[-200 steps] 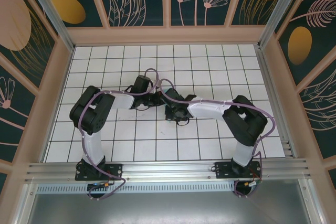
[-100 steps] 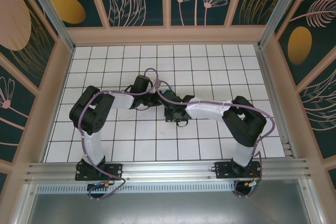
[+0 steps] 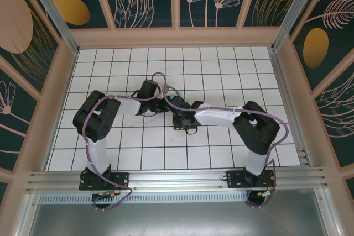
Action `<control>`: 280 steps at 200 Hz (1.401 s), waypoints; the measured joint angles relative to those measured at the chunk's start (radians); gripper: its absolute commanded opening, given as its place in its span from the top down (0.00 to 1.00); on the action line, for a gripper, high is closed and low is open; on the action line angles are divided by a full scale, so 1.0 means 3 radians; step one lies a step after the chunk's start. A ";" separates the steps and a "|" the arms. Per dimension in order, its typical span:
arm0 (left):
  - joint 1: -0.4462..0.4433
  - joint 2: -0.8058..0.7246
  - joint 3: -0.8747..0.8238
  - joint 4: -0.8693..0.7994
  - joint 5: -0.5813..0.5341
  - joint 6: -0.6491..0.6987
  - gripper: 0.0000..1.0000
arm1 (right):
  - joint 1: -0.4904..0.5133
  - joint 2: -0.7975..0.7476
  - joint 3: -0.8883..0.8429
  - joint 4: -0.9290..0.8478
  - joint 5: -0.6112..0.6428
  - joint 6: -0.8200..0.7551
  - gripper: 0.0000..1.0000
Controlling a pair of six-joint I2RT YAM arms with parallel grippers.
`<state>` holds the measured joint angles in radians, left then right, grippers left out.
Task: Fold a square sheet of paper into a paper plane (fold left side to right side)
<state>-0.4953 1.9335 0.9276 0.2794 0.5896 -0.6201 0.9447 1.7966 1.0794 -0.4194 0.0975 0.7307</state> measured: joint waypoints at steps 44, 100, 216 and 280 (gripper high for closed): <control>0.0000 -0.0008 -0.0020 0.0000 -0.0005 0.0011 1.00 | -0.0001 -0.0015 -0.0053 0.0029 -0.0006 -0.0061 0.73; 0.0005 -0.0041 -0.0052 0.0003 -0.0015 0.0029 1.00 | -0.0239 -0.0753 -0.0566 0.0458 -0.0493 -0.0411 0.52; 0.0019 -0.0167 -0.0182 0.0025 -0.0013 0.0058 1.00 | -0.1588 -0.0243 -0.0563 0.1698 -0.1659 -0.0137 0.48; 0.0019 -0.0228 -0.0192 0.0029 -0.0013 0.0058 1.00 | -0.1614 0.0348 0.0042 0.1914 -0.1751 0.0294 0.68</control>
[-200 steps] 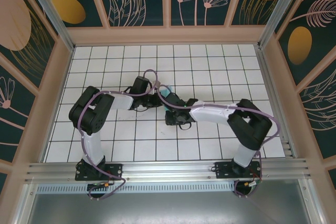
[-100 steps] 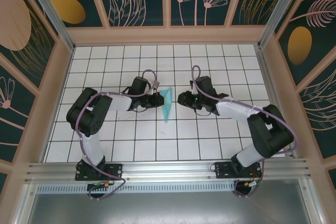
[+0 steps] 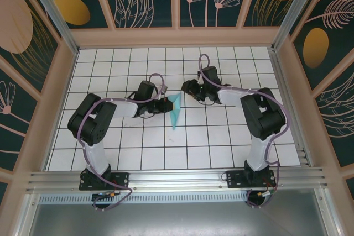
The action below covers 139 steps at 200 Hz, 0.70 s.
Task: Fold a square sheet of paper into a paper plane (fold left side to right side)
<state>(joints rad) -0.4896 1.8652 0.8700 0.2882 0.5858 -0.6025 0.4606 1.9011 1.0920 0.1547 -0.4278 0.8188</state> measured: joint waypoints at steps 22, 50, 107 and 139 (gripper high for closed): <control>0.0000 0.0000 -0.0003 0.0000 0.0000 0.0000 1.00 | -0.0009 0.0139 0.0097 0.0011 -0.0001 0.0113 0.64; 0.0000 -0.0019 -0.0022 0.0001 -0.0001 0.0000 1.00 | -0.0009 0.0244 0.0173 0.0009 -0.0014 0.0201 0.55; 0.0000 -0.0098 -0.0050 0.0009 0.0000 0.0000 1.00 | 0.0013 0.0286 0.0356 -0.0032 -0.0090 0.0207 0.39; 0.0000 -0.0098 -0.0052 0.0011 0.0000 0.0000 1.00 | 0.0078 0.0328 0.0439 -0.0111 -0.0088 0.0195 0.35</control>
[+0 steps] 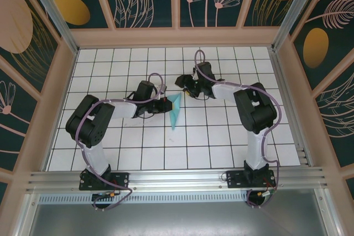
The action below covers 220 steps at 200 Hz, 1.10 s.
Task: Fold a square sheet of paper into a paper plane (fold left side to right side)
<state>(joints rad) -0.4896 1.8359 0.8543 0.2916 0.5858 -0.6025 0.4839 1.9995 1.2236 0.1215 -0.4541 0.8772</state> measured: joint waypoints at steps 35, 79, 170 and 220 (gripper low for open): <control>0.0000 -0.0003 0.0000 0.0001 0.0000 0.0000 1.00 | 0.0039 0.0045 0.0003 -0.0102 0.0027 0.0000 0.32; 0.0000 -0.0003 -0.0004 0.0008 0.0000 -0.0001 1.00 | 0.0070 0.0148 0.0131 -0.0200 0.0025 -0.0024 0.32; 0.0000 -0.0003 -0.0006 0.0011 0.0000 0.0000 1.00 | 0.0134 0.0159 0.0291 -0.0385 0.0139 -0.0178 0.31; 0.0000 -0.0003 -0.0006 0.0011 0.0000 -0.0001 1.00 | 0.0139 0.0159 0.0314 -0.0436 0.0175 -0.0226 0.31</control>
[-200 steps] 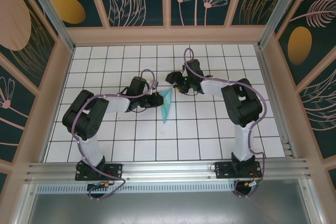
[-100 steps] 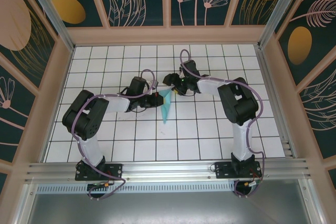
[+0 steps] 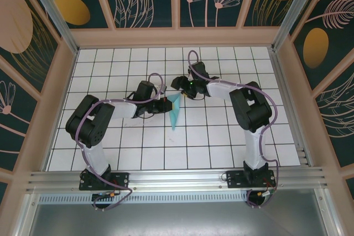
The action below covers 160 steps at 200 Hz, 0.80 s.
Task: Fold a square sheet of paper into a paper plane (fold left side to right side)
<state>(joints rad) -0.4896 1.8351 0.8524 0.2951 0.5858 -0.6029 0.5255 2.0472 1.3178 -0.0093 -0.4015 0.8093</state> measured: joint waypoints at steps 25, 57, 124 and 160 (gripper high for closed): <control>0.0000 0.0000 -0.0001 0.0000 0.0000 0.0001 1.00 | 0.0008 0.0000 0.0000 0.0001 -0.0003 0.0000 0.32; 0.0000 0.0000 -0.0006 0.0001 0.0000 0.0001 1.00 | 0.0025 0.0000 0.0031 -0.0001 -0.0017 0.0000 0.31; 0.0000 0.0000 -0.0006 0.0001 0.0000 0.0001 1.00 | 0.0032 0.0084 0.0078 -0.0024 -0.0041 -0.0013 0.32; 0.0000 0.0000 -0.0006 0.0001 0.0000 0.0001 1.00 | 0.0053 0.0137 0.0078 -0.0066 -0.0038 -0.0027 0.31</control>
<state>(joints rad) -0.4896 1.8351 0.8505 0.2955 0.5858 -0.6025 0.5415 2.0884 1.3411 -0.0292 -0.4129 0.8013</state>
